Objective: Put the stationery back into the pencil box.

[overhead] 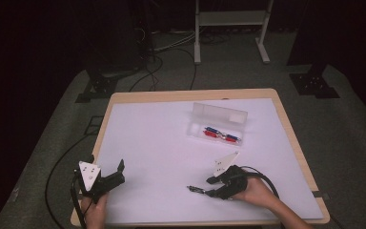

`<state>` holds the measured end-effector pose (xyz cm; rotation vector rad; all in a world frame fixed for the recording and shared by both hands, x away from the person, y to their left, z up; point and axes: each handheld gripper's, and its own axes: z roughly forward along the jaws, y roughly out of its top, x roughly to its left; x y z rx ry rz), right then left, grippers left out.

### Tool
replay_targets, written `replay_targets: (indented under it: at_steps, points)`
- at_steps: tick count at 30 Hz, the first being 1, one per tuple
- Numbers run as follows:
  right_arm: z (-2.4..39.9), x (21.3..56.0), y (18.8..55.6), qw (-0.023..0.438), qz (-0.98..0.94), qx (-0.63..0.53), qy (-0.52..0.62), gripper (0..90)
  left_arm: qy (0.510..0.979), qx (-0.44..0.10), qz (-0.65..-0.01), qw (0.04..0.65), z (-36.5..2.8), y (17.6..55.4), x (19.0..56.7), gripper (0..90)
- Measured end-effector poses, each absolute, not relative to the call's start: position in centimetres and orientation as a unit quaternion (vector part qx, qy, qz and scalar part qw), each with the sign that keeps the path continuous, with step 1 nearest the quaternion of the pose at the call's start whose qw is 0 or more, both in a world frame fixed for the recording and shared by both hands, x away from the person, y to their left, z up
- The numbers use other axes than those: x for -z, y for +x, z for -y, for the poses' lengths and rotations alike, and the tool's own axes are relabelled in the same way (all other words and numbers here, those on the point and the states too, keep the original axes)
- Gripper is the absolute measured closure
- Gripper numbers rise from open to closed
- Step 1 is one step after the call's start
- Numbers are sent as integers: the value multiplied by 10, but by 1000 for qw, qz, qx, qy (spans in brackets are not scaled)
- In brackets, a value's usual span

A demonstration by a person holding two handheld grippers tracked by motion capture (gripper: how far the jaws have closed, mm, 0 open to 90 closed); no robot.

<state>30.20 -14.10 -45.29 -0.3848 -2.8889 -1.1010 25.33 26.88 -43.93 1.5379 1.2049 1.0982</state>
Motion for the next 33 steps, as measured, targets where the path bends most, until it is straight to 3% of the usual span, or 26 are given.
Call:
replay_targets:
  at_steps: [7, 33]
  points:
    - [136, 457, 295, 14, 931, 344, -121, 610, 617, -442, -484, 435, -269, 253, 439, 4]
    - [135, 462, 289, -14, 936, 331, -124, 777, 617, -444, -484, 432, -269, 252, 439, 4]
